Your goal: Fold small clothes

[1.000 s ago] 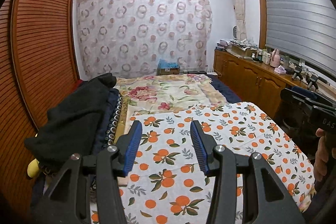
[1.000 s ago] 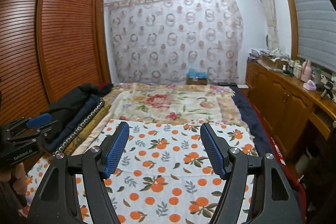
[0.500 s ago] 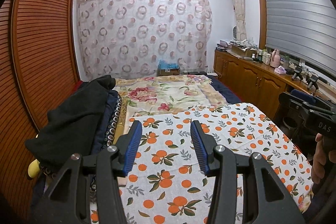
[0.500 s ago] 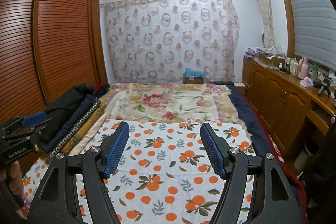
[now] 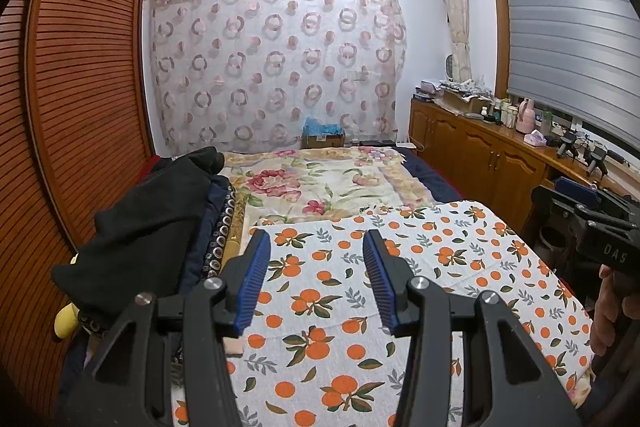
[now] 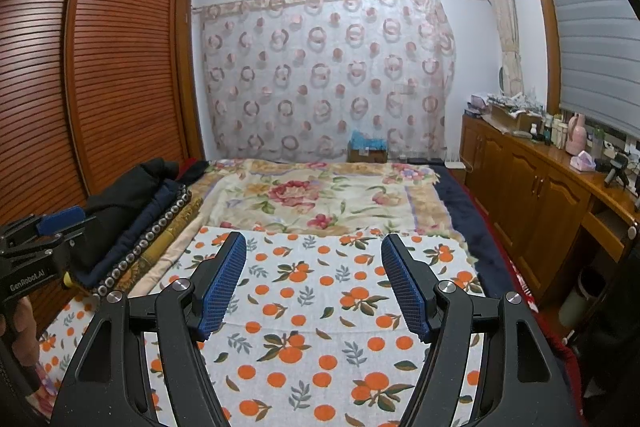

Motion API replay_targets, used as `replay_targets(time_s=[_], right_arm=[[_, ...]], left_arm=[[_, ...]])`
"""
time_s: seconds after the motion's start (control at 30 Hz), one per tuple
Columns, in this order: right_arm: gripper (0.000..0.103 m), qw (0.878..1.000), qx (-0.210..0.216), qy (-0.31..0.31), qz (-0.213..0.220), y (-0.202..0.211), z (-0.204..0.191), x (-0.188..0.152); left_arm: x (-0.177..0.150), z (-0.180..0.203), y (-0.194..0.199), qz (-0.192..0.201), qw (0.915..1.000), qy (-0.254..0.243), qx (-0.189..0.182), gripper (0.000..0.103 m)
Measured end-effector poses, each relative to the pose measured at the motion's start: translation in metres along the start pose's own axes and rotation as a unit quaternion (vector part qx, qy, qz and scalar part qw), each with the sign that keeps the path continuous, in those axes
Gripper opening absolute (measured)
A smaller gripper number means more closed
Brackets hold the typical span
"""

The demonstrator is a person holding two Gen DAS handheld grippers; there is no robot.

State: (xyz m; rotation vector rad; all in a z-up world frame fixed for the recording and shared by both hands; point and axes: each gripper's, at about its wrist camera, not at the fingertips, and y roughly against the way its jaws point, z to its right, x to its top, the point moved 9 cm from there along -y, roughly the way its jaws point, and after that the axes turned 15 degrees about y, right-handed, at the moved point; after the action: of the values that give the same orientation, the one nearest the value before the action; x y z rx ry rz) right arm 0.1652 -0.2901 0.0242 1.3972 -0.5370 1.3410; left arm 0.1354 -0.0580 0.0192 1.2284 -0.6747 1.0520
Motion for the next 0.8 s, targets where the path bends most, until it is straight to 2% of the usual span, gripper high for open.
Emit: replay_targets(time_s=[0.8], right_arm=[[0.072,1.000,0.000,0.000,0.001,0.0000,-0.0005,-0.0006]], left_arm=[[0.0058,-0.0043,0.0062,0.004,1.0000,0.002,0.006,0.048]])
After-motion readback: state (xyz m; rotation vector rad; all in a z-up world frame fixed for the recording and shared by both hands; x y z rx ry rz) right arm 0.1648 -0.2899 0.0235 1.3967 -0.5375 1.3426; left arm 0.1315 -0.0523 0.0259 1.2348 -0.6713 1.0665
